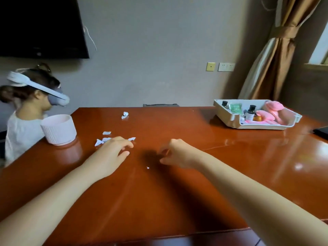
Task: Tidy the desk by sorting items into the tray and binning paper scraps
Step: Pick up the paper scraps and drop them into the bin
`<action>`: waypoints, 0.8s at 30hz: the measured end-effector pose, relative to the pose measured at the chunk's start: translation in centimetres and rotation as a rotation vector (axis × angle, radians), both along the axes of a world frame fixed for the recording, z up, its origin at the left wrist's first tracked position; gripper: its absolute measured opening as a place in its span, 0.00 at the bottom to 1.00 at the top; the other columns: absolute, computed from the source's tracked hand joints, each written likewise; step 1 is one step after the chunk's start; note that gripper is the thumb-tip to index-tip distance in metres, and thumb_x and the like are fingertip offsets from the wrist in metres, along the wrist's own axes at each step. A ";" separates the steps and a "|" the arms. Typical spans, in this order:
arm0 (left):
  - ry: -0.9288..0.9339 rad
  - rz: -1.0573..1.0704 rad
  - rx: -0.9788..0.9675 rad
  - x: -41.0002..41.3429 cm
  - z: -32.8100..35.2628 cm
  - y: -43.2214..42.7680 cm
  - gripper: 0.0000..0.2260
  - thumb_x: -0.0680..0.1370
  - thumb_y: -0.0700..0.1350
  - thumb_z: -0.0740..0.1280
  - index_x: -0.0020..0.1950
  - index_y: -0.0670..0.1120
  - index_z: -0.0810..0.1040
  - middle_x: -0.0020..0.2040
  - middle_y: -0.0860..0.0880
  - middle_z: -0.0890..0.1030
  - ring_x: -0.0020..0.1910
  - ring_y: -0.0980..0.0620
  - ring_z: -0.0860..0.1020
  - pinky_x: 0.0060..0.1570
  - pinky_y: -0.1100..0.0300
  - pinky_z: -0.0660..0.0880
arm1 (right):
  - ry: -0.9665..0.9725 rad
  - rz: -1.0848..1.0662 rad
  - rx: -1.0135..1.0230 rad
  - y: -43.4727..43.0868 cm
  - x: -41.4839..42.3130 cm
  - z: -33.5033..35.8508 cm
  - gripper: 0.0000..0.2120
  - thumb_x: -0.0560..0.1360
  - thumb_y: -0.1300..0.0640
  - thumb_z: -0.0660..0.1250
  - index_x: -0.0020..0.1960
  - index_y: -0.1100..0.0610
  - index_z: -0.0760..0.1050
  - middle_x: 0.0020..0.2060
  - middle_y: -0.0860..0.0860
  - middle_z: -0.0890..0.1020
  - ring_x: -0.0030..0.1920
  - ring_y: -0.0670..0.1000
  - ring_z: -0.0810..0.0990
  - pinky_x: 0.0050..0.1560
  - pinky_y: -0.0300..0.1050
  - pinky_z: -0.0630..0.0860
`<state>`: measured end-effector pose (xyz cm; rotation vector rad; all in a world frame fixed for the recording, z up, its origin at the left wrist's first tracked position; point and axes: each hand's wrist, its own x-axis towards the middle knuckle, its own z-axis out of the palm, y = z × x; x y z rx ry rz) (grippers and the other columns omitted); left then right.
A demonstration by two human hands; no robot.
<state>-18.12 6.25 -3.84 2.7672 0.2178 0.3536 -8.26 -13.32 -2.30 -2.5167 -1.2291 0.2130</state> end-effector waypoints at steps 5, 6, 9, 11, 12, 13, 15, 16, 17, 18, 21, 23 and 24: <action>-0.100 0.322 0.074 0.6 -2.6 3.9 0.19 0.80 0.43 0.61 0.71 0.47 0.68 0.71 0.46 0.67 0.69 0.45 0.65 0.67 0.51 0.66 | -0.041 0.007 0.053 5.0 1.1 -1.7 0.16 0.76 0.58 0.65 0.63 0.57 0.74 0.57 0.57 0.79 0.57 0.56 0.77 0.54 0.42 0.71; -0.088 0.363 0.065 0.8 -2.9 4.5 0.21 0.80 0.46 0.61 0.73 0.47 0.65 0.72 0.46 0.65 0.71 0.44 0.63 0.68 0.49 0.65 | -0.043 0.012 0.081 5.9 1.4 -1.9 0.17 0.76 0.59 0.65 0.65 0.56 0.73 0.57 0.55 0.78 0.57 0.55 0.76 0.54 0.43 0.71; -0.003 0.408 -0.002 1.8 -3.5 6.1 0.29 0.79 0.55 0.59 0.77 0.47 0.54 0.77 0.44 0.57 0.75 0.42 0.57 0.70 0.46 0.61 | -0.077 0.003 0.120 8.3 2.3 -2.8 0.20 0.77 0.58 0.64 0.68 0.54 0.70 0.58 0.56 0.75 0.57 0.57 0.75 0.57 0.46 0.72; 0.053 0.390 0.026 2.8 -3.7 7.1 0.33 0.78 0.59 0.58 0.78 0.48 0.49 0.78 0.46 0.53 0.76 0.42 0.54 0.72 0.45 0.58 | -0.099 -0.029 0.139 9.7 2.7 -3.4 0.21 0.77 0.58 0.63 0.70 0.56 0.67 0.60 0.57 0.72 0.59 0.58 0.74 0.60 0.49 0.73; 0.071 0.382 0.050 3.4 -3.8 7.6 0.34 0.78 0.61 0.56 0.78 0.49 0.47 0.78 0.46 0.52 0.77 0.43 0.53 0.72 0.45 0.56 | -0.106 -0.036 0.158 10.4 2.9 -3.7 0.22 0.77 0.58 0.63 0.71 0.56 0.66 0.62 0.57 0.72 0.61 0.58 0.73 0.62 0.49 0.72; 0.086 0.375 0.069 4.0 -3.9 8.1 0.34 0.78 0.62 0.55 0.78 0.50 0.46 0.79 0.47 0.51 0.77 0.44 0.53 0.73 0.45 0.55 | -0.111 -0.038 0.184 11.0 3.1 -4.0 0.22 0.78 0.58 0.63 0.71 0.56 0.65 0.63 0.57 0.71 0.62 0.58 0.72 0.63 0.49 0.72; 0.107 0.359 0.094 5.2 -4.0 9.0 0.33 0.78 0.63 0.53 0.78 0.52 0.46 0.79 0.49 0.50 0.77 0.45 0.52 0.73 0.45 0.55 | -0.122 -0.038 0.249 12.3 3.6 -4.5 0.21 0.78 0.59 0.62 0.71 0.56 0.66 0.62 0.57 0.72 0.62 0.57 0.71 0.62 0.48 0.71; 0.115 0.349 0.105 5.8 -4.1 9.5 0.32 0.78 0.63 0.53 0.78 0.53 0.46 0.79 0.49 0.51 0.77 0.46 0.53 0.73 0.45 0.55 | -0.120 -0.040 0.281 12.8 3.9 -4.7 0.20 0.78 0.59 0.61 0.70 0.55 0.67 0.61 0.56 0.73 0.61 0.56 0.71 0.61 0.46 0.72; 0.121 0.338 0.112 6.4 -4.1 9.9 0.31 0.78 0.63 0.52 0.77 0.54 0.47 0.78 0.49 0.52 0.77 0.46 0.53 0.73 0.46 0.55 | -0.115 -0.041 0.304 13.3 4.3 -5.0 0.18 0.78 0.60 0.61 0.68 0.55 0.70 0.59 0.56 0.74 0.59 0.55 0.72 0.59 0.45 0.72; 0.125 0.325 0.119 6.9 -4.1 10.3 0.30 0.78 0.63 0.52 0.77 0.55 0.49 0.78 0.50 0.54 0.76 0.47 0.55 0.72 0.46 0.56 | -0.112 -0.040 0.320 13.7 4.7 -5.1 0.16 0.78 0.60 0.61 0.66 0.55 0.72 0.57 0.55 0.75 0.58 0.54 0.73 0.57 0.44 0.72; 0.116 0.296 0.175 8.4 -4.2 11.3 0.23 0.80 0.61 0.52 0.73 0.56 0.57 0.74 0.51 0.61 0.72 0.48 0.61 0.69 0.50 0.60 | -0.101 -0.017 0.346 14.6 6.2 -5.2 0.08 0.77 0.62 0.62 0.53 0.58 0.78 0.51 0.54 0.76 0.50 0.53 0.75 0.50 0.42 0.74; 0.089 0.286 0.210 9.2 -4.1 11.8 0.18 0.81 0.58 0.52 0.69 0.55 0.62 0.70 0.51 0.66 0.68 0.49 0.65 0.66 0.53 0.64 | -0.085 -0.012 0.363 15.3 7.3 -5.2 0.07 0.77 0.64 0.62 0.50 0.59 0.78 0.49 0.54 0.77 0.47 0.52 0.76 0.47 0.40 0.74; 0.084 0.288 0.223 9.6 -4.1 12.0 0.16 0.81 0.57 0.52 0.67 0.54 0.64 0.68 0.50 0.67 0.66 0.49 0.66 0.65 0.54 0.65 | -0.085 -0.015 0.370 15.6 7.8 -5.1 0.07 0.77 0.64 0.62 0.49 0.60 0.78 0.49 0.54 0.77 0.46 0.52 0.76 0.46 0.40 0.74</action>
